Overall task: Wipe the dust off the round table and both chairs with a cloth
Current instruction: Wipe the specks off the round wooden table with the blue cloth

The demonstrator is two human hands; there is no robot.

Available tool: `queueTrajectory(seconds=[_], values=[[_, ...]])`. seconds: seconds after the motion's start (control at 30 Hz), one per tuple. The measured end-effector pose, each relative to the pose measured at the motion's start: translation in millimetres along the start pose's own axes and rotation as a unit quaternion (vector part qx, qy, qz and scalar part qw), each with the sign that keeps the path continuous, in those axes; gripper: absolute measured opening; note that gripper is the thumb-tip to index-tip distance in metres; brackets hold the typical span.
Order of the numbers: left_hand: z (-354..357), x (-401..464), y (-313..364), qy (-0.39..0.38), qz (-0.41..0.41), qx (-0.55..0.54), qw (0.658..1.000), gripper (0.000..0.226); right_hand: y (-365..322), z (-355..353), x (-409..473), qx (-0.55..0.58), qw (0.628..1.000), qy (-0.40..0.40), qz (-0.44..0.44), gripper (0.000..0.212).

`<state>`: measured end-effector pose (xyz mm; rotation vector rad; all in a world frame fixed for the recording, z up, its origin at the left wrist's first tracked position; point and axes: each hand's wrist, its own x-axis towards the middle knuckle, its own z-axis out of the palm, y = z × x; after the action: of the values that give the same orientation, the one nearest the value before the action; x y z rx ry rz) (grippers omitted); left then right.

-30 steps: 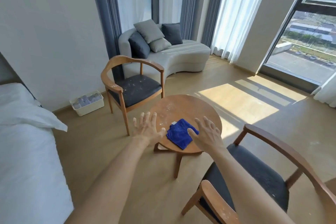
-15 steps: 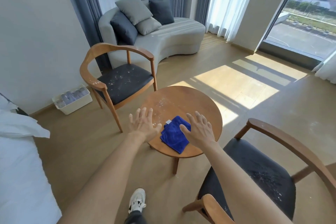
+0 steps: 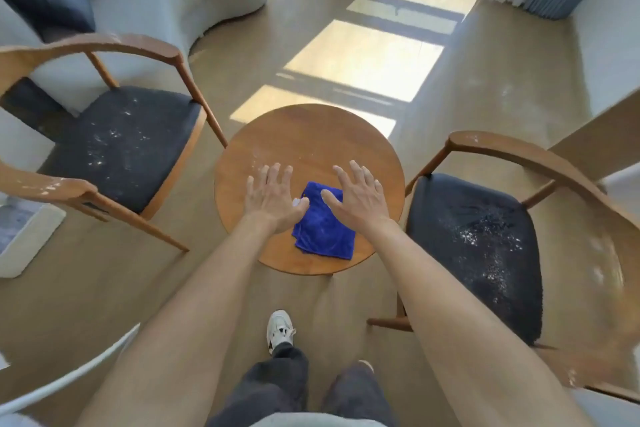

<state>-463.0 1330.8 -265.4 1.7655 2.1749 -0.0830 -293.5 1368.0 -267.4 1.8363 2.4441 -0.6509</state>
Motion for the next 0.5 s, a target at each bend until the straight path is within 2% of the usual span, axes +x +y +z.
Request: queueTrajectory(seconds=[0.3, 0.5], values=[[71.5, 26.3, -4.1, -0.068, 0.075, 0.031, 0.994, 0.079, 17.0, 65.5, 11.5, 0.009, 0.998, -0.02, 0.064, 0.066], [110.5, 51.1, -5.7, -0.084, 0.085, 0.029, 0.992, 0.078, 39.5, 101.4, 26.4, 0.003, 0.997, -0.018, 0.071, 0.065]])
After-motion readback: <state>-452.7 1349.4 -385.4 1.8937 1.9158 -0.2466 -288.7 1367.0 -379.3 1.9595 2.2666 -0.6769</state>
